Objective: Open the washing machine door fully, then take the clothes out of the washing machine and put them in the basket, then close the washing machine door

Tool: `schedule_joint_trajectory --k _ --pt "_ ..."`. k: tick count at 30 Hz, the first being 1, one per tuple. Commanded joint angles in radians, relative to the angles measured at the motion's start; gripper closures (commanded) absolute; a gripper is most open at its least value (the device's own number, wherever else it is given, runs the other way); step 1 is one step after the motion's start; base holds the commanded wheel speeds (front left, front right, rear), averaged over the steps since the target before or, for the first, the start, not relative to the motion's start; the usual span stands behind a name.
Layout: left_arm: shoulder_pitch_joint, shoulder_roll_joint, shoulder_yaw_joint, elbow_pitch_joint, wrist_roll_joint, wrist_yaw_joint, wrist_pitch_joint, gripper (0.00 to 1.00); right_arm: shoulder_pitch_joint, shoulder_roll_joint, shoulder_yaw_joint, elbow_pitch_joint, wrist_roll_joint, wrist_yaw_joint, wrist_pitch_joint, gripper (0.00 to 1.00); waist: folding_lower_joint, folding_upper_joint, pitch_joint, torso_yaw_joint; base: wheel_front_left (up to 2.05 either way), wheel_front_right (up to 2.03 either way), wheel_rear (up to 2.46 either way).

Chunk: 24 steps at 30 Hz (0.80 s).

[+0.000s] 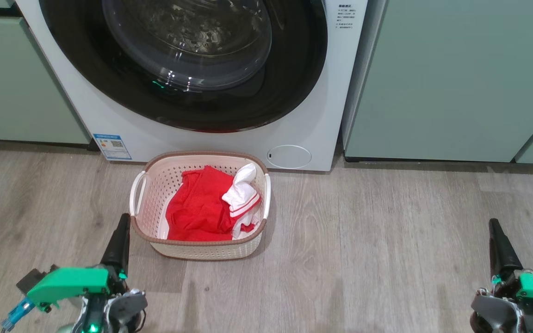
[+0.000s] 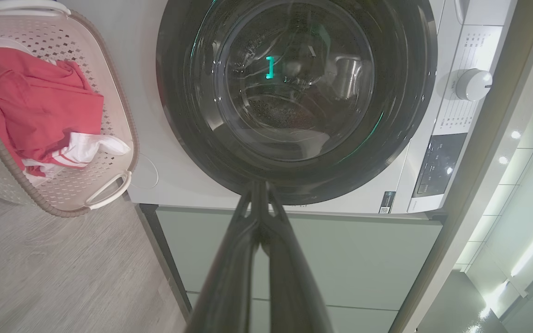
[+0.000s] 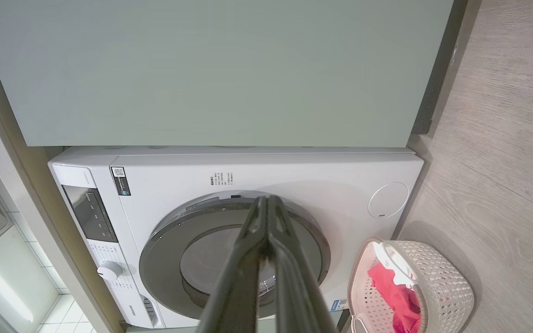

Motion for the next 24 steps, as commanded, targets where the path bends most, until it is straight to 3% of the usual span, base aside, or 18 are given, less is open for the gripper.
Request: schedule_joint_trajectory --k 1,24 --pt "-0.054 0.005 0.032 -0.035 -0.004 0.001 0.006 1.00 -0.047 -0.005 0.020 -0.042 0.006 0.000 0.006 1.00 0.0000 0.0000 0.000 0.000 0.00 0.00 0.00" --pt "-0.054 0.005 0.032 -0.036 -0.004 0.001 0.006 1.00 -0.047 -0.005 0.020 -0.042 0.006 0.000 0.006 1.00 0.0000 0.0000 0.000 0.000 0.00 0.00 0.00"
